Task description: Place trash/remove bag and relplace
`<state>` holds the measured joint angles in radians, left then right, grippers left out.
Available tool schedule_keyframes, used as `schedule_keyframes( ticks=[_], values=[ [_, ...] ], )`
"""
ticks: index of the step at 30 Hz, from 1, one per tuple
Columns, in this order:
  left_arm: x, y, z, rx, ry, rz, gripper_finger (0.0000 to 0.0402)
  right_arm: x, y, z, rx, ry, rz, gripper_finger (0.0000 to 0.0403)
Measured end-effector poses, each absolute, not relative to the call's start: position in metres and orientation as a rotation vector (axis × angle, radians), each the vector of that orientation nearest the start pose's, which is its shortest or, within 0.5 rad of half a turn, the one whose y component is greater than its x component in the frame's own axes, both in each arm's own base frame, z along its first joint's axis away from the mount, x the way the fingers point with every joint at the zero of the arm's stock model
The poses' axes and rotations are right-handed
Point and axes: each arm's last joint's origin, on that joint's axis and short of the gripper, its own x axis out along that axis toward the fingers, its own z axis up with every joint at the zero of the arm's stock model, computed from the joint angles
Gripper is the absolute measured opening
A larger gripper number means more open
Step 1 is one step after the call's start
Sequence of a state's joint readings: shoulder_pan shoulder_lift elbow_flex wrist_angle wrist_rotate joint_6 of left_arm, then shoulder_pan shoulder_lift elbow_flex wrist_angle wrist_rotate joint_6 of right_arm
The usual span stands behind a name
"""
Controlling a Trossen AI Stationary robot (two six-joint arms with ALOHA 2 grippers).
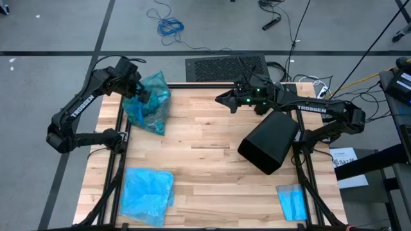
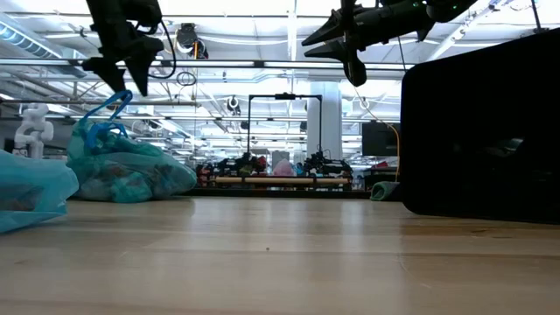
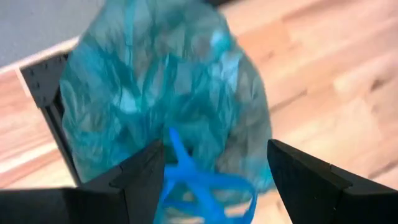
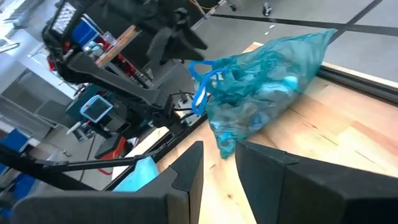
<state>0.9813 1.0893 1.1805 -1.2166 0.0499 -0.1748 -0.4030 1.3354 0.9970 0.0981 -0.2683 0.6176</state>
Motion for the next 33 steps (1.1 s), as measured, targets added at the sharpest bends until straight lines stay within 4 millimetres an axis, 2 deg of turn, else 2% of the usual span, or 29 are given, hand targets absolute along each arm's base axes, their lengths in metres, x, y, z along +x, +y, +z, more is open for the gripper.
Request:
schedule_keyframes(
  ticks=[3, 5, 10, 14, 17, 21, 27, 33],
  values=[
    [0.105, 0.154, 0.337, -0.755, 0.824, 0.966, 0.0274, 0.281, -0.112, 0.313, 0.704, 0.178, -0.202, 0.0086],
    [0.110, 0.156, 0.341, -0.799, 0.724, 0.895, 0.0274, 0.281, -0.112, 0.314, 0.707, 0.176, -0.202, 0.0086],
    [0.118, 0.149, 0.395, -0.596, 0.236, 0.500, 0.0274, 0.283, -0.111, 0.326, 0.673, 0.149, -0.160, 0.0086],
    [0.109, 0.134, 0.433, -0.463, -0.059, 0.430, 0.0274, 0.285, -0.108, 0.335, 0.652, 0.147, -0.144, 0.0086],
    [0.099, 0.121, 0.454, -0.375, -0.212, 0.390, 0.0274, 0.285, -0.105, 0.340, 0.636, 0.149, -0.121, 0.0086],
    [0.092, 0.109, 0.463, -0.317, -0.274, 0.374, 0.0274, 0.286, -0.103, 0.341, 0.626, 0.165, -0.079, 0.0086],
    [0.091, 0.109, 0.463, -0.318, -0.276, 0.384, 0.0274, 0.289, -0.094, 0.341, 0.596, 0.185, -0.026, 0.0086],
    [0.091, 0.108, 0.456, -0.431, -0.226, 0.379, 0.0274, 0.303, -0.061, 0.332, 0.575, 0.275, 0.149, 0.0086]
  ],
)
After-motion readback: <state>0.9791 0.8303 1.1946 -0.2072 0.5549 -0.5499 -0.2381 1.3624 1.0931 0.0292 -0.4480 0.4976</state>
